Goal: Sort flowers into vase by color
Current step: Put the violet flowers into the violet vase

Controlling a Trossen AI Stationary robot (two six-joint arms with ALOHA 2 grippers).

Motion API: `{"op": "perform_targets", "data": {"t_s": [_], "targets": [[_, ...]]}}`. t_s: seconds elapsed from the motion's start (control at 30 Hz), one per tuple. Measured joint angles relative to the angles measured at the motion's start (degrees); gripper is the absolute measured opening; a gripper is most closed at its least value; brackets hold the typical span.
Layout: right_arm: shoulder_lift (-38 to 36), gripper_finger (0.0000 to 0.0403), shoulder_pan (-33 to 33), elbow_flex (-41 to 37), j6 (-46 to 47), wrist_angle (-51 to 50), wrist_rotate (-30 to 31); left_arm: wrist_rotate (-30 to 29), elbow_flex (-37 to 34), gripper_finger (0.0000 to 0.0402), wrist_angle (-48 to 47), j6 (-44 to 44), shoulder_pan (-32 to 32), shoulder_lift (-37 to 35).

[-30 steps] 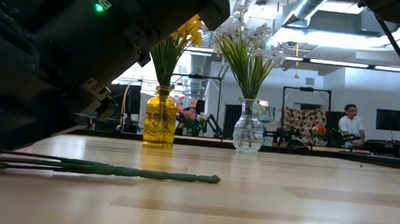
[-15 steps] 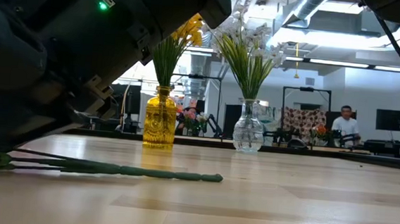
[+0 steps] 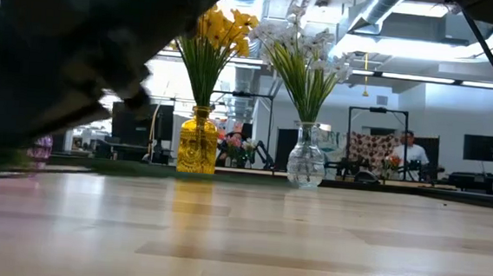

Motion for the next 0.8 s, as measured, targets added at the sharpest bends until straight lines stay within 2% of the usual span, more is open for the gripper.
{"op": "perform_targets", "data": {"t_s": [0.33, 0.47, 0.67, 0.8], "targets": [[-4.03, 0.004, 1.05, -0.01, -0.93, -13.98, 1.08, -1.26, 0.0, 0.017, -0.39, -2.1, 0.02, -4.62], [-6.06, 0.004, 1.77, 0.05, -1.55, -20.13, 5.41, -2.31, 0.0, 0.017, -0.46, -1.71, 0.03, -6.04], [-7.57, 0.0041, 2.23, 0.02, -1.47, -27.36, 10.38, -7.02, 0.0, 0.017, -0.83, -1.7, 0.28, -6.78], [-7.82, 0.0041, 2.23, 0.02, -1.07, -29.16, 11.81, -12.4, 0.0, 0.017, -1.93, -0.35, 0.81, -6.77]]}}
